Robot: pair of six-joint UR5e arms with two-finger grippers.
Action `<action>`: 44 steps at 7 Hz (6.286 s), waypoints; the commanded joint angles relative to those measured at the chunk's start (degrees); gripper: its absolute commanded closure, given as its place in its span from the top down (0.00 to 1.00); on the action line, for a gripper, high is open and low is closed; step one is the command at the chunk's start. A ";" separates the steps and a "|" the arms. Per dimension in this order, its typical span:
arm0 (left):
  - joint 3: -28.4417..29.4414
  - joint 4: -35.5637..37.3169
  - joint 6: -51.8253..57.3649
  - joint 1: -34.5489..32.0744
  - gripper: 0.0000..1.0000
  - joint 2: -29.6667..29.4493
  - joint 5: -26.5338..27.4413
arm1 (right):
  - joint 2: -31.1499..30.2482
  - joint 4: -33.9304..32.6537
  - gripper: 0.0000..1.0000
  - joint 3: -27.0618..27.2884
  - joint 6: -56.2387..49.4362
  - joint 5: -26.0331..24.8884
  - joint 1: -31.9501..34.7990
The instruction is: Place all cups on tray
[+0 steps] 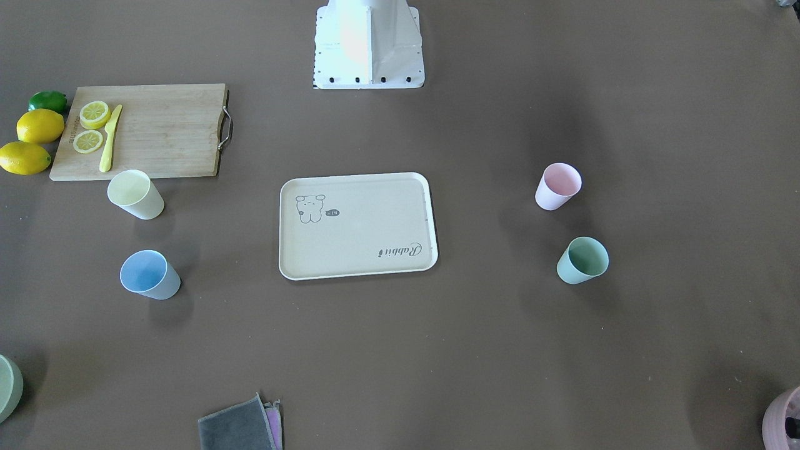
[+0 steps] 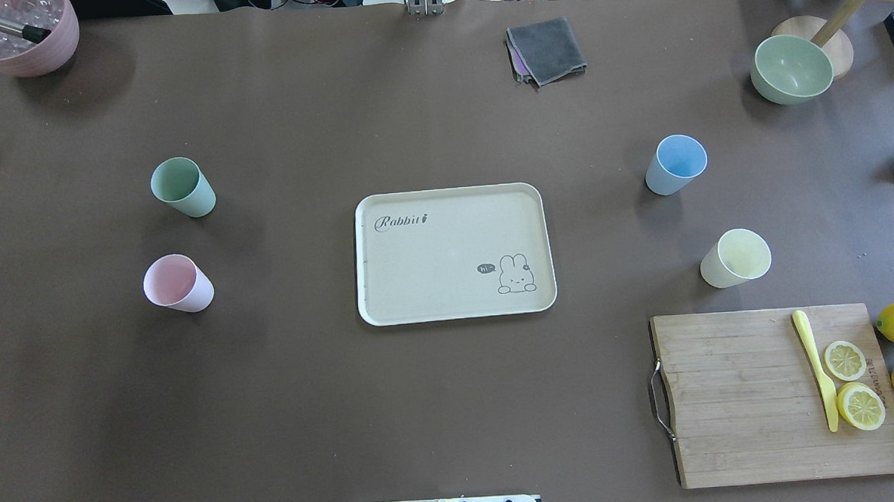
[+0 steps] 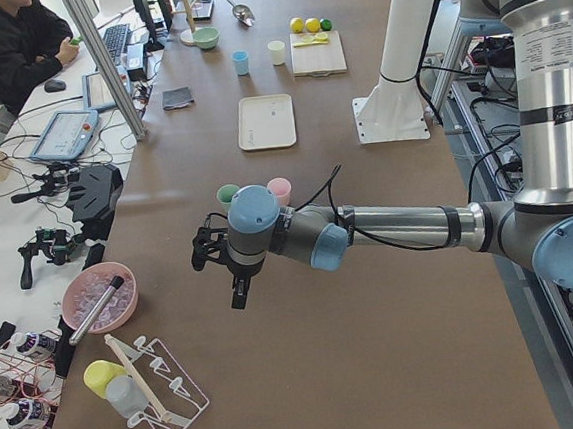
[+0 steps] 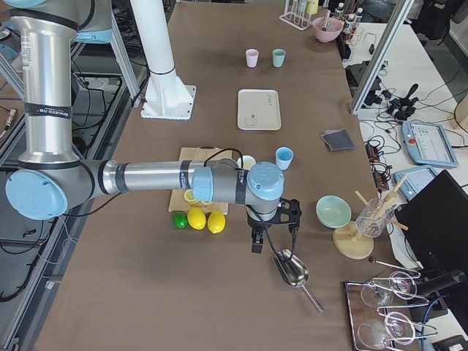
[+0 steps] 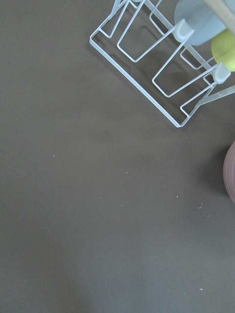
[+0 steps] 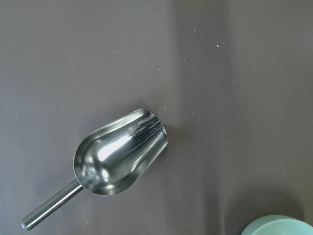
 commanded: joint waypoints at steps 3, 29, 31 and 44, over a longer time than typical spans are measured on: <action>2.43 -1.73 0.09 0.15 0.98 -0.06 -0.17 | 0.09 0.05 1.00 0.82 0.10 0.00 0.00; -3.63 -12.90 -34.05 16.46 0.98 -5.93 5.24 | 2.20 15.20 0.99 5.22 24.45 0.19 -14.72; -4.34 -12.99 -36.12 18.78 0.98 -6.21 6.60 | 3.59 23.15 0.99 5.39 39.06 -3.59 -23.25; -5.05 -13.34 -35.68 18.96 0.98 -6.30 6.42 | -2.11 36.09 0.49 7.15 55.56 -12.99 -43.50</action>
